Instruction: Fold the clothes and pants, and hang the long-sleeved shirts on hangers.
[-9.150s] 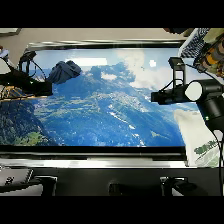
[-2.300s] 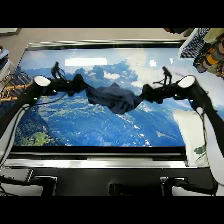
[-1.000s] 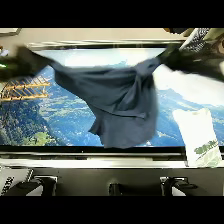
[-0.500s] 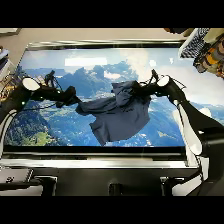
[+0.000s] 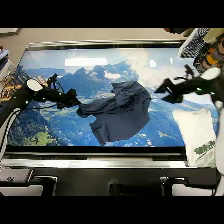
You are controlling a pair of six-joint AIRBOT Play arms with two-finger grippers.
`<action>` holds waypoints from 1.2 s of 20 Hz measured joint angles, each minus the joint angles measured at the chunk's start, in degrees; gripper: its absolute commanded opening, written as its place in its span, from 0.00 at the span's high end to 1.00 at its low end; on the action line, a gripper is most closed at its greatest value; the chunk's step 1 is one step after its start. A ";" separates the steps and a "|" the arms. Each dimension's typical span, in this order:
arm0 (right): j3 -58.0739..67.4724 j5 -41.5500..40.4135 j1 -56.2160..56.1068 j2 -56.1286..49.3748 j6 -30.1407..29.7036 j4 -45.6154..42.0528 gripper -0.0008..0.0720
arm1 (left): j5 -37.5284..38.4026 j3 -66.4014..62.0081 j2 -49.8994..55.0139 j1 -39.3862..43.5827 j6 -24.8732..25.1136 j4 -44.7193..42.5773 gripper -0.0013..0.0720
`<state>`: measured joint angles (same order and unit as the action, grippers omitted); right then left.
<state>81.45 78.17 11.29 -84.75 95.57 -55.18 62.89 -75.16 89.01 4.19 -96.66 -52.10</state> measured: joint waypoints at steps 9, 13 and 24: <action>-42.64 -14.88 -15.89 24.52 6.62 9.46 0.24 | 0.68 -0.07 0.09 -0.70 0.20 -0.02 0.96; -51.08 -30.38 -28.76 26.05 12.52 12.46 0.24 | 0.85 -0.07 0.09 -0.72 0.20 -0.02 0.96; -54.05 -52.94 -37.44 17.20 18.47 15.85 0.70 | 1.27 -0.07 0.09 -0.72 0.22 -0.02 0.96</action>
<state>27.40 25.23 -26.15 -67.55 114.04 -39.33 64.16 -75.22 89.10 3.46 -96.44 -52.12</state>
